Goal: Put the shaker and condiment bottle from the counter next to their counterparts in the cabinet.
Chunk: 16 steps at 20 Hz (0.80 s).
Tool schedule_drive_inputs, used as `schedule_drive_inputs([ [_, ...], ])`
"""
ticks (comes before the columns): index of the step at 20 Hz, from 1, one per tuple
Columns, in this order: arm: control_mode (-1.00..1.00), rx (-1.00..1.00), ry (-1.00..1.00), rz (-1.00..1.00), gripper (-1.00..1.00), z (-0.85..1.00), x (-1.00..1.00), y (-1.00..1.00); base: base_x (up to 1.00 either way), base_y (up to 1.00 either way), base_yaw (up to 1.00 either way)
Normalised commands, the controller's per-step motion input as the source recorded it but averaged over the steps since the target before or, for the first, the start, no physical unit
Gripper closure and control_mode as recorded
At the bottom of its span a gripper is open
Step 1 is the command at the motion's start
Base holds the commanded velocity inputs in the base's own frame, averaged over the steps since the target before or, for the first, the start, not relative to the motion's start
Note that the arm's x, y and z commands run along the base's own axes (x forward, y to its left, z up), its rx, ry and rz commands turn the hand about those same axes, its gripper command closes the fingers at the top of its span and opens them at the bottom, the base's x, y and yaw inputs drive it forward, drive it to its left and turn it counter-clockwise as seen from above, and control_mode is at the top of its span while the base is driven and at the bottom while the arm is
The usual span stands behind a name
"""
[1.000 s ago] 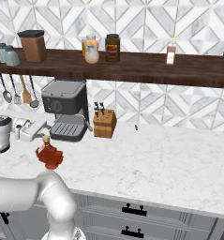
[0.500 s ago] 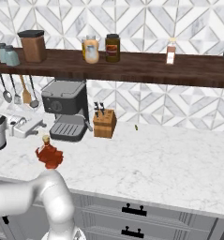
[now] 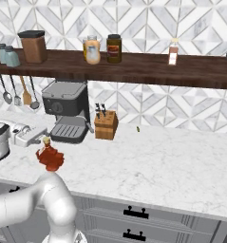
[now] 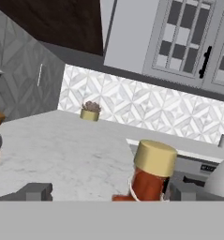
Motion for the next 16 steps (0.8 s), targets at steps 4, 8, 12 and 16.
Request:
schedule_drive_inputs([
  [4, -1.0, 0.0, 0.0, 0.0, -1.0, 0.0, -0.13, 0.0, 0.0, 0.0, 0.0],
  [8, -1.0, 0.0, 0.0, 0.0, -1.0, 0.0, -0.09, 0.0, 0.0, 0.0, 0.0],
  [12, -1.0, 0.0, 0.0, 0.0, -1.0, 0.0, -0.11, 0.0, 0.0, 0.0, 0.0],
  [16, -1.0, 0.0, 0.0, 0.0, -1.0, 0.0, -0.03, 0.0, 0.0, 0.0, 0.0],
])
